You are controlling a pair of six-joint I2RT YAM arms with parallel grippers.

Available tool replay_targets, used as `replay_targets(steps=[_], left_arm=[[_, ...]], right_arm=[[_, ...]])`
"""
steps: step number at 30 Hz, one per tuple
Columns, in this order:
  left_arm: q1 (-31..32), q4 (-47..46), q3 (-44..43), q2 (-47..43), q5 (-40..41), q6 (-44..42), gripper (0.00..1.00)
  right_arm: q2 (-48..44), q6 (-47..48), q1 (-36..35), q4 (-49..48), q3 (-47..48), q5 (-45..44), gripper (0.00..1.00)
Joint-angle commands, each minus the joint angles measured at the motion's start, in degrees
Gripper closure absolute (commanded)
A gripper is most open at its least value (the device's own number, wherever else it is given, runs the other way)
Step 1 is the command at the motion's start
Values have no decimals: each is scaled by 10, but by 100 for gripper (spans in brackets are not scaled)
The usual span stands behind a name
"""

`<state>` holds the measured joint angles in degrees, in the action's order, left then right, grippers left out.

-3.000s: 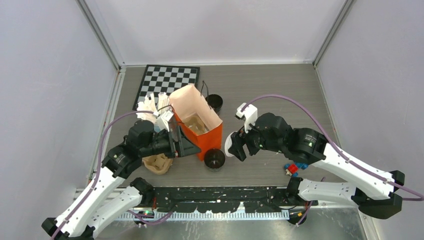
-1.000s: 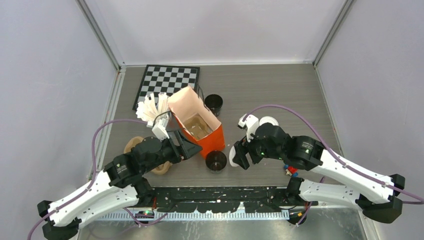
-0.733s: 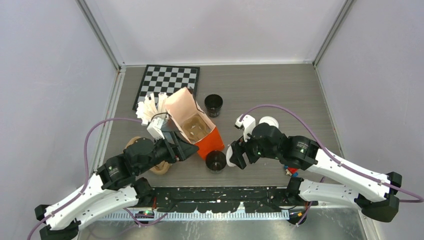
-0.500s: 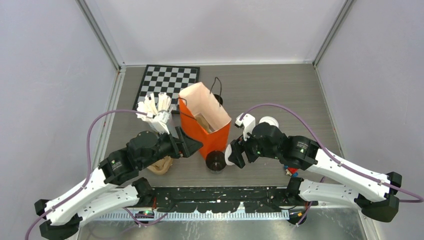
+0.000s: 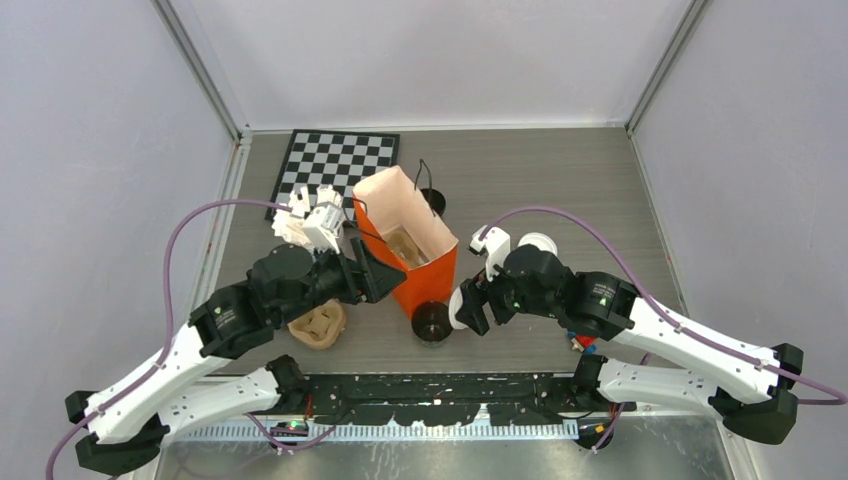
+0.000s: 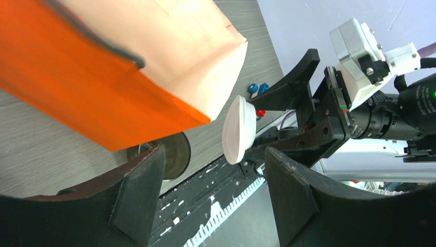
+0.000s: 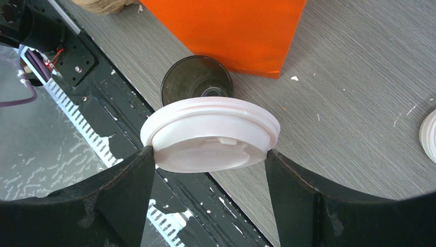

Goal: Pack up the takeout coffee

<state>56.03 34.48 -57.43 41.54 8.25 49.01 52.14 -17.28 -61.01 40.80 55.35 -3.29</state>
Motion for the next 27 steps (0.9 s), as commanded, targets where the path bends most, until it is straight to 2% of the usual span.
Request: replay_targets(steps=[1, 4, 10, 16, 27], left_arm=[[0, 75, -5, -31, 5, 21, 30], [0, 76, 48, -64, -27, 59, 33], [0, -36, 190, -125, -49, 165, 41], [2, -137, 265, -83, -80, 225, 44], [10, -222, 315, -1, -63, 257, 52]], right_arm=[[9, 7, -2, -22, 1, -1, 29], [25, 9, -2, -21, 3, 0, 29], [53, 8, -1, -13, 23, -12, 29], [49, 2, -1, 10, 30, -37, 29], [-15, -10, -2, 55, 12, -59, 29]])
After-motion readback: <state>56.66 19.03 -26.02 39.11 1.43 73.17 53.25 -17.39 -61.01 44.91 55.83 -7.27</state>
